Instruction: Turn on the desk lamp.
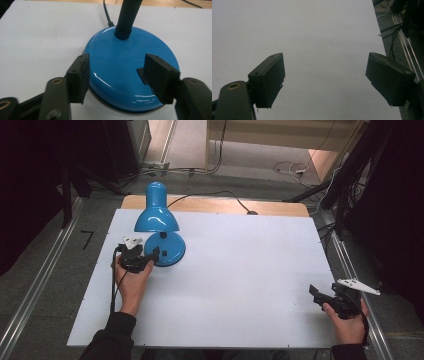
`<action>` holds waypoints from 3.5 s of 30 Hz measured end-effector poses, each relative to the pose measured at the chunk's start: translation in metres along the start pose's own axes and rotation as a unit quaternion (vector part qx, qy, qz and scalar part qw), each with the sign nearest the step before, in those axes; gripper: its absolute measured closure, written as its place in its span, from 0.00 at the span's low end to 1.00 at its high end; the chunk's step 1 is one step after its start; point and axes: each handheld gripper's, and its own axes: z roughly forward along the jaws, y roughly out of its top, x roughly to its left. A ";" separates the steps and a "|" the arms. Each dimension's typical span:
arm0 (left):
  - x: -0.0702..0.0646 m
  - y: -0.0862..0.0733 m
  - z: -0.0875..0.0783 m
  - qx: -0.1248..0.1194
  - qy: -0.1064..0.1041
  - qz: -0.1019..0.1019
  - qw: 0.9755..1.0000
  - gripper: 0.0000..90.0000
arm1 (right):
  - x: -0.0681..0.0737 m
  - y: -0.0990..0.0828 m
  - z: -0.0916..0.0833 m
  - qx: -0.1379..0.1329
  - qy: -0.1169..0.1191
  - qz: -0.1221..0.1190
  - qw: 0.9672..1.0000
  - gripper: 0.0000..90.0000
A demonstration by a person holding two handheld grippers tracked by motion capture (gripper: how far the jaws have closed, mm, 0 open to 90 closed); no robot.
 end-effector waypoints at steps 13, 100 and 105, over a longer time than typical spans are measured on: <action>-0.007 -0.002 0.015 0.008 -0.044 0.009 0.999 0.81 | 0.000 0.000 0.000 0.000 0.001 -0.001 1.000 0.16; -0.014 -0.001 -0.002 0.011 -0.097 0.016 0.995 0.55 | 0.000 -0.001 0.000 0.006 0.008 -0.002 1.000 0.17; -0.014 0.000 -0.006 0.007 -0.095 0.015 0.995 0.44 | 0.001 -0.001 0.000 0.005 0.008 -0.003 1.000 0.17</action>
